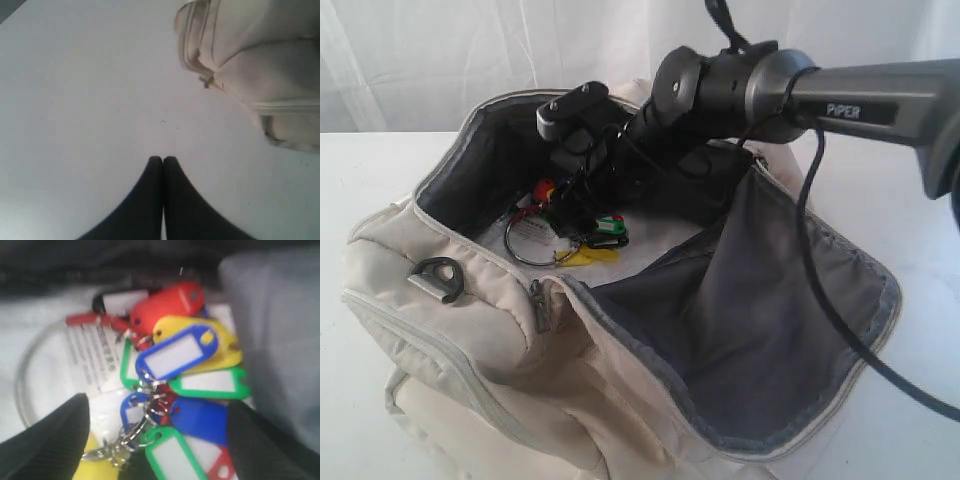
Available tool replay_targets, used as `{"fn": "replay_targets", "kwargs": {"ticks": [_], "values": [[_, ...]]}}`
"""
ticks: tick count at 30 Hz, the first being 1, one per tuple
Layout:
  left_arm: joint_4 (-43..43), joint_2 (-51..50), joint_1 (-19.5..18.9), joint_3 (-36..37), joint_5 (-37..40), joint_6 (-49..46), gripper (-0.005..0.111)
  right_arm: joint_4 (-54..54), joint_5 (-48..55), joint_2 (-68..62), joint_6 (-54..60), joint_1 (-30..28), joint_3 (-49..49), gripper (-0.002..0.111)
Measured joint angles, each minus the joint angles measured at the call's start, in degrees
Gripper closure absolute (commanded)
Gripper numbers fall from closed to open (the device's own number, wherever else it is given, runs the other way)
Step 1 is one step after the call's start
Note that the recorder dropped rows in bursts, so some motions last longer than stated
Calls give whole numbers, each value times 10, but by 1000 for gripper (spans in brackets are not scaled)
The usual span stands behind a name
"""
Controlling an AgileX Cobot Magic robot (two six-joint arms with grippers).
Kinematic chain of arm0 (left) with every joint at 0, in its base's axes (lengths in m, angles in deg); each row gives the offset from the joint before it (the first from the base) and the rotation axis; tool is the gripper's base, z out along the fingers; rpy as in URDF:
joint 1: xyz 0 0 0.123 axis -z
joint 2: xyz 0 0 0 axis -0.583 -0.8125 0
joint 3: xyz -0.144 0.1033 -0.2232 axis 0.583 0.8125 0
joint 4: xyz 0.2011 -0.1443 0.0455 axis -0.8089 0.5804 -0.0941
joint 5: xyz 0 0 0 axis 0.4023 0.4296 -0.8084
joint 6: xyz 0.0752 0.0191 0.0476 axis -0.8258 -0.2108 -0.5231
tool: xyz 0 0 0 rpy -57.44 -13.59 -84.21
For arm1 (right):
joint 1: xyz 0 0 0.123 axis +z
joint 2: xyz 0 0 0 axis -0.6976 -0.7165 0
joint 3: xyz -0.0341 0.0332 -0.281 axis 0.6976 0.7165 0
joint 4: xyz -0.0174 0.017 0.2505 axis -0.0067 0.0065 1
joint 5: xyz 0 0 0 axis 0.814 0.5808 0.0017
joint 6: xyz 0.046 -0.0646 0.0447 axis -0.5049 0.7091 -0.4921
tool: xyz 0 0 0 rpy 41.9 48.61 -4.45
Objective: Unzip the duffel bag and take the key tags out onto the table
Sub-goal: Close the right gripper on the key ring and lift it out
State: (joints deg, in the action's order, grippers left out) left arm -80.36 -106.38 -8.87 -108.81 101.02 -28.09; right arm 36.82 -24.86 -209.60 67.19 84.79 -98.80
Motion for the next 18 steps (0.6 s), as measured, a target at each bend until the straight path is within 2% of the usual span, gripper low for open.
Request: {"fn": "replay_targets", "kwargs": {"ticks": [3, 5, 7, 11, 12, 18], "values": [[9, 3, 0, 35, -64, 0, 107, -14, -8, -21, 5, 2, -2, 40], [13, 3, 0, 54, -114, 2, 107, -15, -15, -26, 7, 3, -5, 49], [14, 5, 0, 70, -152, 5, 107, -17, -20, -29, 8, 3, -6, 65], [29, 6, 0, 81, -188, 7, 107, -17, -30, -28, 2, 4, -9, 105], [30, 6, 0, 82, -193, 7, 107, -15, -34, -25, -5, 5, -9, 108], [36, 6, 0, 82, -199, 8, 107, -17, -18, 1, -20, 6, -20, 108]]}}
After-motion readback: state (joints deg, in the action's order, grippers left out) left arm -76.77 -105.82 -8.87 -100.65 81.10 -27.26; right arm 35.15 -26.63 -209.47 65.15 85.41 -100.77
